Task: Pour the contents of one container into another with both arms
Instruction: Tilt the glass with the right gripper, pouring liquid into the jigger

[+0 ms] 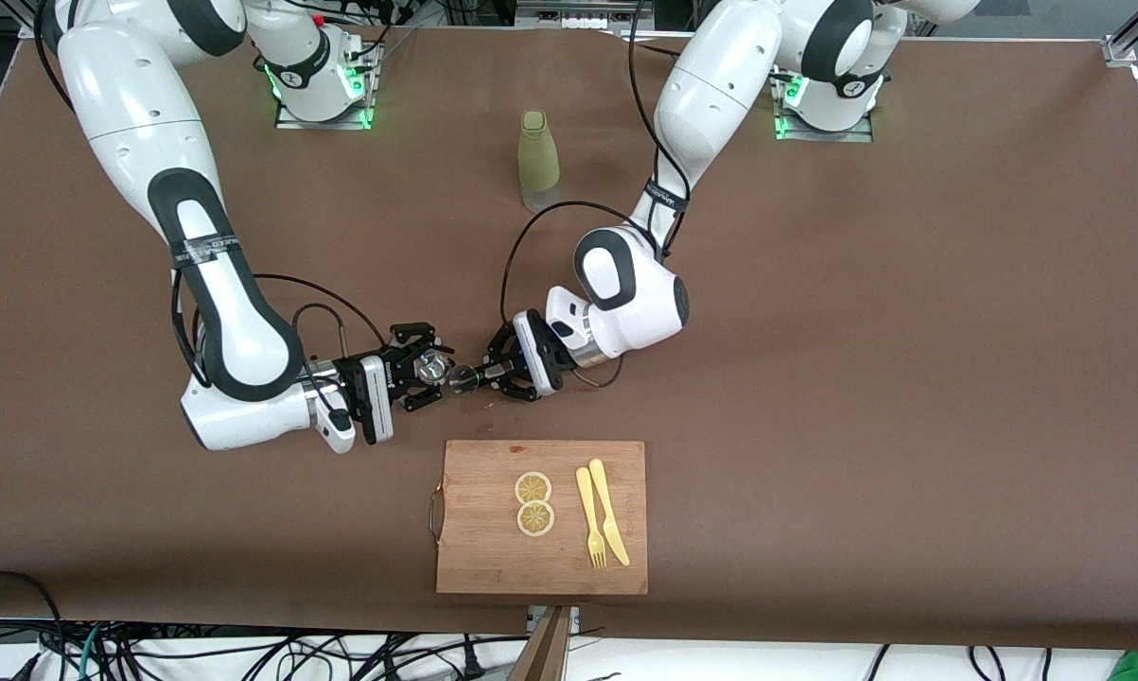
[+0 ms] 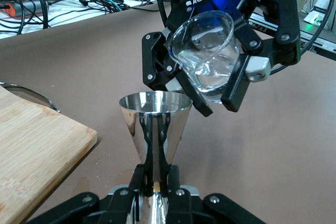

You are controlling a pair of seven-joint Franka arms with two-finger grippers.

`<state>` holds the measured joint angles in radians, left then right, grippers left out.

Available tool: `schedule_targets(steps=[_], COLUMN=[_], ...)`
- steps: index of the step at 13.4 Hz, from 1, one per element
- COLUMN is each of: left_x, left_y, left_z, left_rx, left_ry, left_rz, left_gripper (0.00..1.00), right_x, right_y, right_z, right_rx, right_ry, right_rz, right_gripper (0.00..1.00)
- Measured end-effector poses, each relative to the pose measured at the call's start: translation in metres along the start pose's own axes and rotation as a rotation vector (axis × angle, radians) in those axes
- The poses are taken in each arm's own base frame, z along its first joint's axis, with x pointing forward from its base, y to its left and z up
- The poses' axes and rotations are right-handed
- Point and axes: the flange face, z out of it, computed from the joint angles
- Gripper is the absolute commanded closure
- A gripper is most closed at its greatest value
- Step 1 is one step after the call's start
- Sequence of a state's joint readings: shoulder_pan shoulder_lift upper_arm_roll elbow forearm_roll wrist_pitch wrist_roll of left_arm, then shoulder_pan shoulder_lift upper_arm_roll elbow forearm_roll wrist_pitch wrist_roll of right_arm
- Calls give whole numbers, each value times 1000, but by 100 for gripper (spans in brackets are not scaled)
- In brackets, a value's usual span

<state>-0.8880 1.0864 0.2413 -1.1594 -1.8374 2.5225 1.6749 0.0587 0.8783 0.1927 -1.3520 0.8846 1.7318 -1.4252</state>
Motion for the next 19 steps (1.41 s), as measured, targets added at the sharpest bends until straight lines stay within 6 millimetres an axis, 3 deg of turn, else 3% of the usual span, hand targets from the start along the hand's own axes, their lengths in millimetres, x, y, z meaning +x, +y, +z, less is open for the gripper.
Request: schedule_targets(steps=[8,19], left_x=[0,0], left_y=[-2,-4], left_z=[-1,-2], left_rx=[4,9], left_ry=[-1,-2], left_rz=[3,6], left_gripper=[100,100], right_x=[10,15], right_y=[-1,0], right_z=[-8,6], right_rx=[-34,-44], right_ry=[-39,-61], right_rz=[37,77], right_gripper=[76,76])
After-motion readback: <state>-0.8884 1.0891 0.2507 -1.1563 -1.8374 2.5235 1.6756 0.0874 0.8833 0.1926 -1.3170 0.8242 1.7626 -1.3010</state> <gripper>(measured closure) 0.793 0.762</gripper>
